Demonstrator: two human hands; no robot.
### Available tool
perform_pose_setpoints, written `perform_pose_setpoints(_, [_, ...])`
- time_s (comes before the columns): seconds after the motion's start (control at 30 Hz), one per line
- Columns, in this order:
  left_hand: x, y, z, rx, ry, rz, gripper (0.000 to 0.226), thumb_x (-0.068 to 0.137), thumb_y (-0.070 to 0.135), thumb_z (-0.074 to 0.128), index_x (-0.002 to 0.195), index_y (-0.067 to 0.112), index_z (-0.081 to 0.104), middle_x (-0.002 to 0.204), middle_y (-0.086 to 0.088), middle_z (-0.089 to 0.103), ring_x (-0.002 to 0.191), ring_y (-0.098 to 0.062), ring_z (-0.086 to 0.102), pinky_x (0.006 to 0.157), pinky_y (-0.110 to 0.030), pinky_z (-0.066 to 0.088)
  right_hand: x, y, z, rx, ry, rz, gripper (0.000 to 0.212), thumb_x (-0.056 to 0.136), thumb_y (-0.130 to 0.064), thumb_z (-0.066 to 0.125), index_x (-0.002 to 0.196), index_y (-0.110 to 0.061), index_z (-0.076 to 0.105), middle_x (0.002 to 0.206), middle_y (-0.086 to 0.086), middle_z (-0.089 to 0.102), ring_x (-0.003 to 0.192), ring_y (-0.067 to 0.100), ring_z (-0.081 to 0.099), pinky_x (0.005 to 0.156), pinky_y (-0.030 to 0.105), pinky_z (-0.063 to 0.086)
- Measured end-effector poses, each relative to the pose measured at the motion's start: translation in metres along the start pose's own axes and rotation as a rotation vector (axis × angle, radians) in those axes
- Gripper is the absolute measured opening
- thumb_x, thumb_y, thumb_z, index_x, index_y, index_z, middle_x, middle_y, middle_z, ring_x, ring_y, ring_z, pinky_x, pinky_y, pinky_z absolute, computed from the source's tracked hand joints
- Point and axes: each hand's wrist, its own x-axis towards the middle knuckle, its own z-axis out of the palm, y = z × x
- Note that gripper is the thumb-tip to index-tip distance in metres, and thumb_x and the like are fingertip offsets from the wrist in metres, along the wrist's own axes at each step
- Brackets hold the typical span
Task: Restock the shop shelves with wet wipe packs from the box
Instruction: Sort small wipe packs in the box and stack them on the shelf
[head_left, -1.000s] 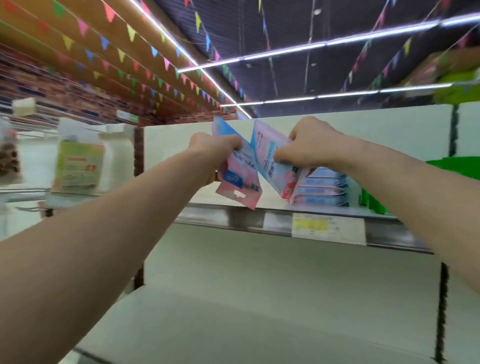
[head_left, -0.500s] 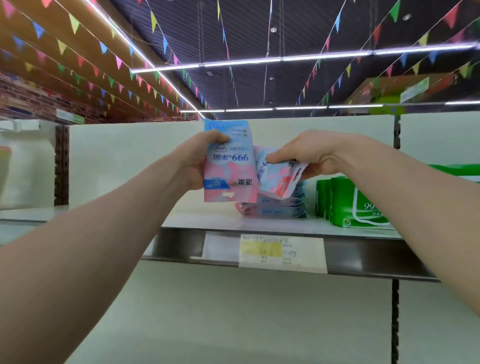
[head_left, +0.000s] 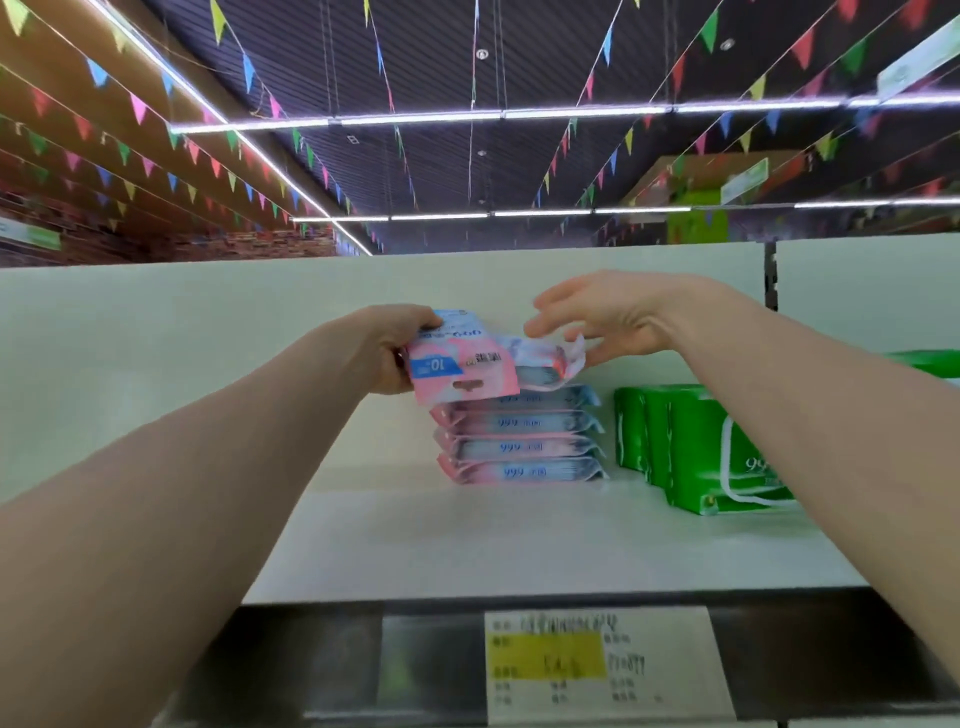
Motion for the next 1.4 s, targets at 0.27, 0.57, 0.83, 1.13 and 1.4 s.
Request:
perform_pose_setpoints(0.27, [0.017,-0.008,0.003,0.012,-0.062,-0.034,0.011,0.097,0.014,0.051,0.104,0.006,0.053,0.091,-0.012,0.068,0.064,-0.022,0.066,0.063,-0.042,0.052,0.010,0.013,0.012,-0.636,-0.055,-0.125,0.051,0.076,-0.003,0.070,0.122,-0.023,0.062,0.117,0.001,0.053,0.100,0.019,0.059,0.088,0.029,0.045])
perform_pose_setpoints(0.57, [0.018,0.002,-0.024,0.083,-0.061,0.035,0.018,0.090,0.017,0.059,0.108,0.011,0.057,0.089,-0.008,0.073,0.069,-0.022,0.069,0.066,-0.038,0.060,0.014,0.019,0.019,-0.800,0.111,-0.221,0.036,0.084,0.001,0.058,0.111,-0.018,0.072,0.108,-0.002,0.068,0.101,0.018,0.059,0.093,0.032,0.049])
perform_pose_setpoints(0.83, [0.012,0.003,-0.022,-0.088,-0.059,0.071,0.004,0.094,0.013,0.053,0.091,0.011,0.055,0.061,-0.006,0.070,0.049,-0.021,0.068,0.044,-0.042,0.056,0.016,0.020,0.023,-0.885,0.231,-0.240,0.028,0.085,0.001,0.057,0.098,-0.014,0.075,0.099,0.003,0.071,0.092,0.022,0.063,0.082,0.034,0.054])
perform_pose_setpoints(1.13, [-0.002,0.003,0.003,-0.251,-0.183,0.080,0.008,0.098,0.009,0.048,0.094,0.009,0.054,0.087,-0.010,0.067,0.073,-0.023,0.065,0.062,-0.044,0.054,-0.001,0.004,0.024,-0.456,0.280,-0.394,0.027,0.094,-0.011,0.050,0.113,-0.014,0.069,0.104,-0.002,0.065,0.101,0.013,0.059,0.082,0.019,0.043])
perform_pose_setpoints(1.4, [-0.006,0.009,0.002,-0.065,-0.347,0.163,0.015,0.097,0.023,0.052,0.098,0.011,0.061,0.074,-0.006,0.073,0.057,-0.017,0.069,0.050,-0.030,0.058,0.010,-0.010,0.046,0.156,0.233,-0.243,0.010,0.090,-0.023,0.064,0.089,-0.013,0.063,0.074,-0.001,0.067,0.053,0.007,0.058,0.044,0.018,0.042])
